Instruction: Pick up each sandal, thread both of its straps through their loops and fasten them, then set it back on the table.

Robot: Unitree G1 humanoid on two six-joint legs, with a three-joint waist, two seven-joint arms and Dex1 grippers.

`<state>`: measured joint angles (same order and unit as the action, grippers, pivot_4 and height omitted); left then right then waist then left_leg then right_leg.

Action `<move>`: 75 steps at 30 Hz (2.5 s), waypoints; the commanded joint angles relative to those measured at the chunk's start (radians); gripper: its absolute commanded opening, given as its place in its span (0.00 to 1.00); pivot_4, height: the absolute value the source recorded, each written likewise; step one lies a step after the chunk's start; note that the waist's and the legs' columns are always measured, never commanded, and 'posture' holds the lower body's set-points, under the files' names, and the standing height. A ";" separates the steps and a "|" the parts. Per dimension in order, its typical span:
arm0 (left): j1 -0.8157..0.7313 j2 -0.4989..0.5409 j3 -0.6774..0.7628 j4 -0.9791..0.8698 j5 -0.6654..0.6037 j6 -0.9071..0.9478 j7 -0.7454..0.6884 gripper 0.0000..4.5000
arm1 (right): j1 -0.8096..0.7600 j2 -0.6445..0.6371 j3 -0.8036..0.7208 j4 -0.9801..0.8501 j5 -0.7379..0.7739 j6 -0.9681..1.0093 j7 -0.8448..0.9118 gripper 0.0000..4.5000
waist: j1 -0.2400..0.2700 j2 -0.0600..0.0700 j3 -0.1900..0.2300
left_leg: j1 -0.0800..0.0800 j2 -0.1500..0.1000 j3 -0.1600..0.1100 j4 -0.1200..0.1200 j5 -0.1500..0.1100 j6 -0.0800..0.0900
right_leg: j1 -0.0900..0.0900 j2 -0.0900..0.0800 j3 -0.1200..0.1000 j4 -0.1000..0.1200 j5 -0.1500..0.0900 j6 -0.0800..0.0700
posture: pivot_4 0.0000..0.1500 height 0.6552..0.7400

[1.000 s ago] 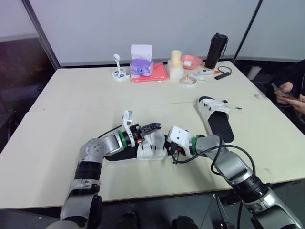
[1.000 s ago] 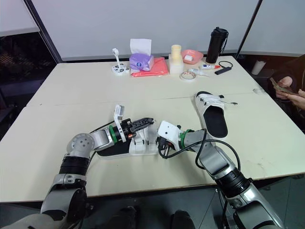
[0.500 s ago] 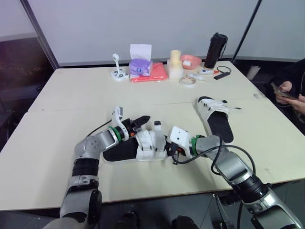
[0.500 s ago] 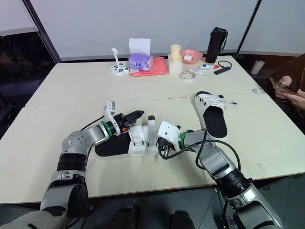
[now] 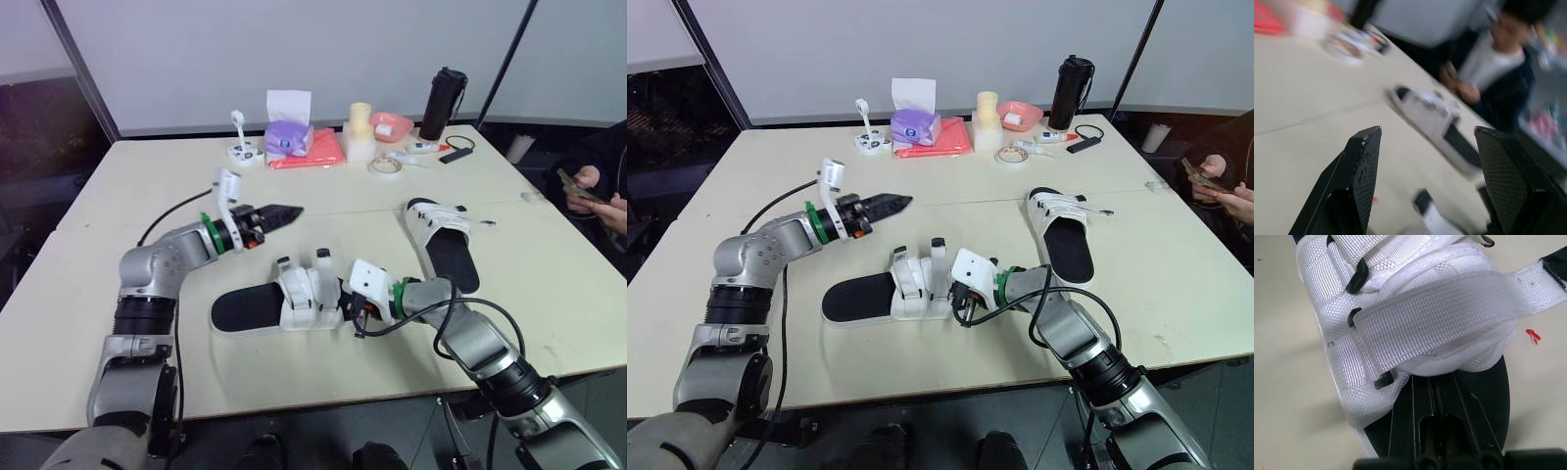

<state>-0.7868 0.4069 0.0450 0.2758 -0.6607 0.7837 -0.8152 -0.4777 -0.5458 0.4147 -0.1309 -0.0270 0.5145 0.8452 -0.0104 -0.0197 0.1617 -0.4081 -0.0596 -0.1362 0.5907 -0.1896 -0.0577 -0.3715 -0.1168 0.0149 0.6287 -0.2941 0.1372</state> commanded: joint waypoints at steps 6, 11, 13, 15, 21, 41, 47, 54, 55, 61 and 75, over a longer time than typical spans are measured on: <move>-0.041 0.010 -0.206 0.110 0.230 -0.264 -0.236 0.29 | 0.046 -0.005 0.056 0.091 -0.043 0.035 0.009 0.00 | -0.001 0.000 0.000 | 0.000 0.001 0.000 -0.002 0.000 0.000 | -0.002 0.000 0.000 0.000 0.000 0.000 | 1.00 1.00; -0.067 -0.013 -0.239 0.218 0.309 -0.349 -0.290 0.01 | 0.059 -0.006 0.053 0.076 -0.043 0.044 0.002 0.00 | -0.001 0.000 0.000 | 0.000 0.001 0.000 -0.001 0.000 0.000 | -0.001 0.000 0.000 0.000 0.000 0.000 | 1.00 1.00; -0.083 -0.022 -0.248 0.257 0.334 -0.368 -0.310 0.01 | 0.063 -0.009 0.052 0.072 -0.043 0.046 0.001 0.00 | -0.001 0.000 0.000 | 0.000 0.001 0.000 -0.001 0.000 0.000 | -0.001 0.000 0.000 0.000 0.000 0.000 | 1.00 1.00; -0.098 -0.033 -0.251 0.289 0.351 -0.380 -0.325 0.01 | 0.065 -0.010 0.052 0.069 -0.043 0.047 0.000 0.00 | -0.001 0.000 0.000 | 0.000 0.001 0.000 -0.002 0.000 0.000 | -0.001 0.000 0.000 0.000 0.000 0.001 | 1.00 1.00; -0.155 -0.078 -0.268 0.444 0.428 -0.459 -0.358 0.01 | 0.059 -0.007 0.054 0.076 -0.043 0.045 0.003 0.00 | -0.001 0.000 0.000 | 0.000 0.000 0.000 -0.001 0.000 0.000 | -0.001 0.000 0.000 0.000 0.000 0.001 | 1.00 1.00; -0.286 -0.085 -0.172 0.667 0.534 -0.536 -0.333 0.01 | 0.059 0.006 0.054 0.083 -0.048 0.049 0.003 0.00 | -0.003 -0.001 0.000 | 0.000 0.000 -0.001 0.000 0.000 0.001 | 0.000 0.000 -0.002 0.002 -0.002 0.004 | 1.00 1.00; -0.316 -0.078 -0.097 0.665 0.494 -0.446 -0.332 0.01 | 0.059 0.008 0.056 0.084 -0.049 0.045 0.004 0.00 | -0.004 -0.001 0.000 | 0.000 0.000 -0.001 0.000 0.000 0.001 | 0.000 0.000 -0.002 0.002 -0.002 0.005 | 1.00 1.00; -0.127 0.018 -0.048 0.304 0.400 -0.310 -0.393 0.01 | 0.068 0.011 0.053 0.069 -0.048 0.056 -0.005 0.00 | -0.011 0.000 0.000 | 0.000 0.000 -0.001 -0.001 0.000 0.001 | -0.001 0.000 -0.001 0.003 -0.002 0.004 | 1.00 1.00; -0.085 0.040 -0.044 0.243 0.387 -0.298 -0.406 0.01 | 0.070 0.012 0.052 0.066 -0.046 0.059 -0.006 0.00 | -0.011 0.000 0.000 | 0.000 0.000 -0.001 -0.002 0.000 0.001 | -0.001 0.000 -0.001 0.003 -0.002 0.003 | 1.00 1.00; 0.181 0.181 -0.031 -0.049 0.339 -0.306 -0.454 0.01 | 0.079 0.011 0.057 0.066 -0.046 0.054 -0.004 0.00 | -0.005 0.000 0.000 | 0.001 0.001 -0.002 -0.002 0.000 0.001 | -0.001 0.000 -0.001 0.003 -0.001 0.002 | 1.00 1.00; 0.314 0.156 0.118 -0.227 0.016 0.280 -0.216 0.99 | 0.100 -0.048 0.056 -0.002 -0.078 0.040 0.015 0.00 | -0.001 0.001 0.000 | 0.000 0.002 -0.003 -0.002 0.000 0.000 | -0.001 0.000 -0.001 0.002 -0.001 0.001 | 1.00 1.00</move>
<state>-0.4752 0.5586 0.1246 0.0748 -0.5984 1.0049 -1.0533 -0.4452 -0.5458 0.4107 -0.1750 -0.0594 0.5124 0.8341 -0.0114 -0.0188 0.1620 -0.4077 -0.0583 -0.1396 0.5888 -0.1900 -0.0572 -0.3733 -0.1171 0.0137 0.6310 -0.2953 0.1386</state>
